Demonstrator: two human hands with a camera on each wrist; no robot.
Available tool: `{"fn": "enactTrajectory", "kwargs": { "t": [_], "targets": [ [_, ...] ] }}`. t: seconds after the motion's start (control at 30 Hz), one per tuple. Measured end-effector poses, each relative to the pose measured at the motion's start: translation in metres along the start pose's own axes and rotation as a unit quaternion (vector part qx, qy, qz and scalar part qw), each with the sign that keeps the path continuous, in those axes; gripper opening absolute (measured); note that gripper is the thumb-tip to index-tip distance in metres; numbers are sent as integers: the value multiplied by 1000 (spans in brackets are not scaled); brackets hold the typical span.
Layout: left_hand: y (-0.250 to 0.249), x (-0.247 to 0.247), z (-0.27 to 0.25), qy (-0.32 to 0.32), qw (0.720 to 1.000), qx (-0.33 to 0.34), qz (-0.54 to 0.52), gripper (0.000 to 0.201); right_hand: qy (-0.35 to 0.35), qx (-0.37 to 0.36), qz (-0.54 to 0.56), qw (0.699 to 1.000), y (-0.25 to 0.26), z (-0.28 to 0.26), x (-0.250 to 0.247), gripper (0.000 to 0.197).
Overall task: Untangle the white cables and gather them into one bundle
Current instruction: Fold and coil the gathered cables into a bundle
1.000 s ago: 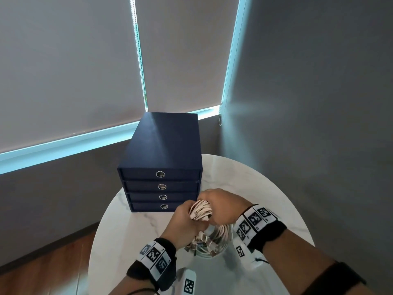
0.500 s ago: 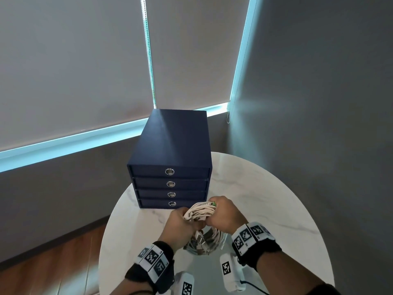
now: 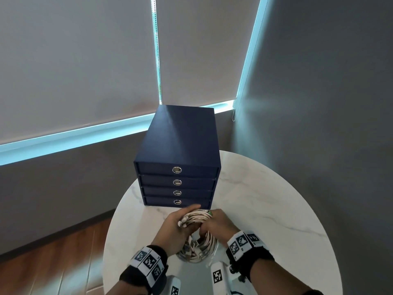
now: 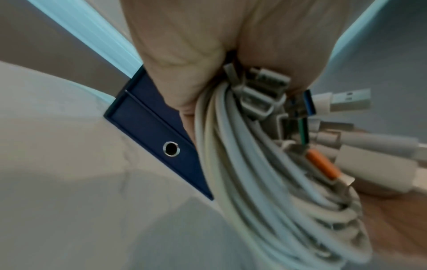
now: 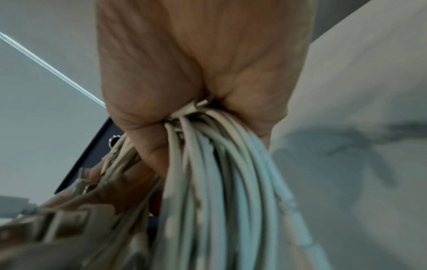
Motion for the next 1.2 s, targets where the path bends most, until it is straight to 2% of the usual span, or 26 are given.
{"fn": "enactTrajectory", "kwargs": {
  "t": [0.17,0.33,0.4,0.47,0.57,0.67,0.73,0.83,1.07,1.2],
  "targets": [
    [27,-28,-2,2,999,-19,49,39,59,48,102,992,-20,-7,39,38],
    [61,-51,-17,-17,995,-39,85,44,98,48,50,993,-43,-5,77,52],
    [76,-61,-20,-34,993,-60,91,42,113,44,34,992,-44,-4,86,50],
    [91,-74,-20,-69,990,-86,86,45,89,37,35,995,-41,3,90,43],
    [103,-89,-16,-119,984,-109,81,49,1,20,11,1000,-37,26,92,28],
    [109,-100,-8,-137,981,-106,89,44,-44,71,102,991,-35,49,97,11],
    [114,-104,-3,-146,980,-101,91,45,-52,97,157,981,-33,57,102,21],
    [120,-107,1,-150,979,-109,84,46,-57,100,180,977,-29,65,108,33],
    [122,-108,0,-151,978,-135,59,42,-28,122,77,989,-24,93,126,51],
    [117,-107,-4,-165,972,-168,0,45,-6,112,27,993,-19,91,122,52]
  ]
}}
Point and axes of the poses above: each hand's wrist, its own z-axis towards the middle knuckle, its own x-axis out of the palm, y = z × x, the point moved 2 cm from there along z, towards the middle knuckle, and after that the axes turned 13 degrees about -y, right-handed, at the moved point
